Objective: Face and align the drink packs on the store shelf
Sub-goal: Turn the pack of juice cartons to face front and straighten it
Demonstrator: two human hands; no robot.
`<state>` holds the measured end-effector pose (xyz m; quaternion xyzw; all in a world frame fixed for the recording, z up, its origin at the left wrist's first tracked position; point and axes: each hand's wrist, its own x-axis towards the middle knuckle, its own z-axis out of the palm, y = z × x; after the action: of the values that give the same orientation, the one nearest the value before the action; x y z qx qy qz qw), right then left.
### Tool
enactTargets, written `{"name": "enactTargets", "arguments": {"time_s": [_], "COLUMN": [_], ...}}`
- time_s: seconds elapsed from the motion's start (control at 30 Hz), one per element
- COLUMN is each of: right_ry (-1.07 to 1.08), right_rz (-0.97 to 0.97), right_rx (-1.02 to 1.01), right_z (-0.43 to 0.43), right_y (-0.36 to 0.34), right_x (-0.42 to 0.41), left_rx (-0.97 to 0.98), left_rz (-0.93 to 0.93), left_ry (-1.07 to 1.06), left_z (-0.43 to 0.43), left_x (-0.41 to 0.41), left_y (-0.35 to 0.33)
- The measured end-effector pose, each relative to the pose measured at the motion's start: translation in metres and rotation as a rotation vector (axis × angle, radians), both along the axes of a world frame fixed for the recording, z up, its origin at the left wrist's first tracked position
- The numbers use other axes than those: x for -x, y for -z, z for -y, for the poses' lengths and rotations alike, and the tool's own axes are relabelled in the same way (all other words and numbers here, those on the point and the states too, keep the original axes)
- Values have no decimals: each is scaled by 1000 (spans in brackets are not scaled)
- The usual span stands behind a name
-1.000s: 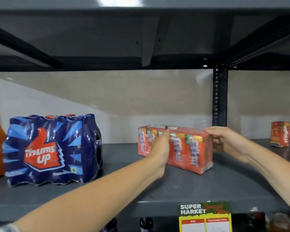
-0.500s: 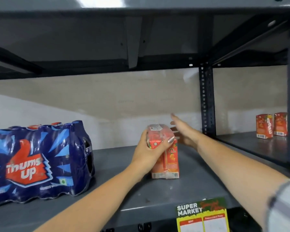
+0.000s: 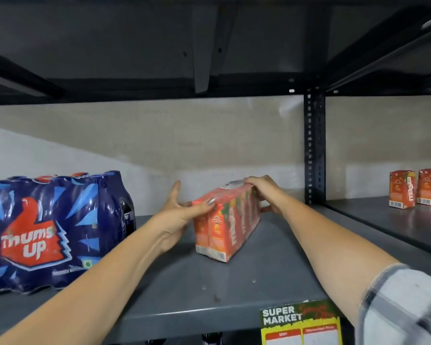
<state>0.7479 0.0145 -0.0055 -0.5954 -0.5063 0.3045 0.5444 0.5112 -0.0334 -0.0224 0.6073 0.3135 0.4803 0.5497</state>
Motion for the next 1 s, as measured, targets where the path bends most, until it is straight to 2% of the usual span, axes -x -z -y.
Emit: {"name": "enactTargets", "arguments": {"time_s": [0.07,0.17,0.27,0.4,0.47,0.53,0.63,0.67,0.8,1.0], "right_ry": [113,310,507,650,677,605,220,136,43,-45], "right_rz": [68,334,553,749,786,692,173,74,102,239], "right_rx": [-2,7,25,-26,-46,-65,-63,-45,-22,17], "right_z": [2,11,24,44,50,49,48,49,50,78], "right_y": [0,0,2,7,7,8,11,12,16,11], "right_x": [-1,2,8,10,5,-2,-8,-9,-13,-15], "left_rx": [18,39,142,268,267,230,207,200,87,-49], "left_rz": [58,102,163,201,172,117,83,56,-155,-234], "left_ry": [-19,-41,-155,-248,-274,-303,-298,-286,-323,-416], "left_z": [-1,-6,-15,-32,-39,-43,-40,-38,-31,-26], "left_x": [12,19,20,12,4,0,2,2,-2,-1], "left_y": [-1,3,2,-6,-6,-1,4,5,5,10]}}
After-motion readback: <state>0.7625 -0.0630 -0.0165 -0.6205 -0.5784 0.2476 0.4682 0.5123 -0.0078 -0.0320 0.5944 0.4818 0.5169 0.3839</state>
